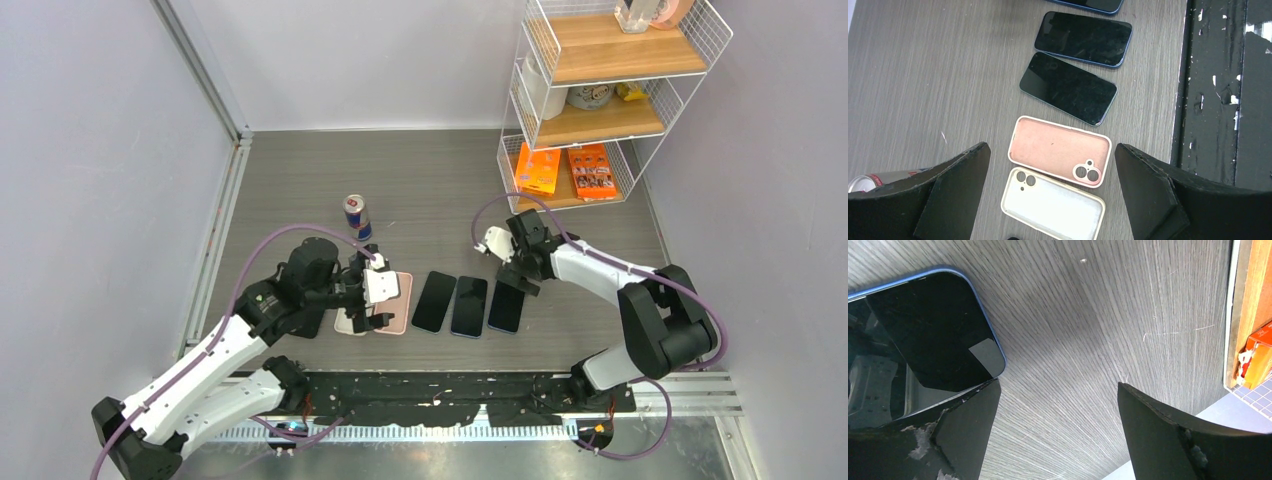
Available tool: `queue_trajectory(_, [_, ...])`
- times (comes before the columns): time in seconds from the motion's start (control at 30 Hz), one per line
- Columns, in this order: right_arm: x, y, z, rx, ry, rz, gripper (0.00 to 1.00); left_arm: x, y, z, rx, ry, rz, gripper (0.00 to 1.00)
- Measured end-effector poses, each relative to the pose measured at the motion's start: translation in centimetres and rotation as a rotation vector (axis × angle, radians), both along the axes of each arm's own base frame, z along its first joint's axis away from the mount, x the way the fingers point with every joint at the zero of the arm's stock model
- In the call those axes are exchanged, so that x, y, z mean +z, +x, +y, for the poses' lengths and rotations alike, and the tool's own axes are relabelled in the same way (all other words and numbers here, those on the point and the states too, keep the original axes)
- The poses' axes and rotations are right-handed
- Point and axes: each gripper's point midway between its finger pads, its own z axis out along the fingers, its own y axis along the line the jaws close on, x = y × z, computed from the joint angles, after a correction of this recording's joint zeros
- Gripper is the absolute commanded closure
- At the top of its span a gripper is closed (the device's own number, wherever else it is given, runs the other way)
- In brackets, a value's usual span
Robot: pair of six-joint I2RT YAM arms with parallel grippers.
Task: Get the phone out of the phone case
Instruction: Adjust the phone at the center of the board, then reset both arms
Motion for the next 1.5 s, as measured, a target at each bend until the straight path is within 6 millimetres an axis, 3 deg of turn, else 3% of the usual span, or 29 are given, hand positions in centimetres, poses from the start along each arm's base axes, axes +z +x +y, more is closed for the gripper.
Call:
queue_trajectory(0.53, [0.0, -0.1, 2.2, 0.024, 0.059, -0.012, 0.06, -0.3, 0.1, 0.1, 0.000, 0.011, -0.010, 0.00])
queue_trajectory(0.97, [0.6, -0.5, 2.0, -0.027, 0.070, -0.028, 0.02, -1.1, 0.6, 0.8, 0.042, 0.036, -0.023, 0.00])
queue_trajectory(1.13, [3.1, -0.5, 2.2, -0.067, 0.127, -0.094, 0.05, -1.5, 1.6, 1.5, 0.108, 0.042, -0.049, 0.00])
queue_trajectory(1.27, [6.3, 0.2, 2.6, -0.103, 0.200, -0.188, 0.05, -1.7, 2.8, 2.6, 0.201, 0.025, -0.072, 0.01])
queue_trajectory(1.5, [11.2, 0.9, 3.0, -0.165, 0.322, -0.332, 0.05, -1.8, 5.4, 6.0, 0.434, -0.020, -0.115, 0.00])
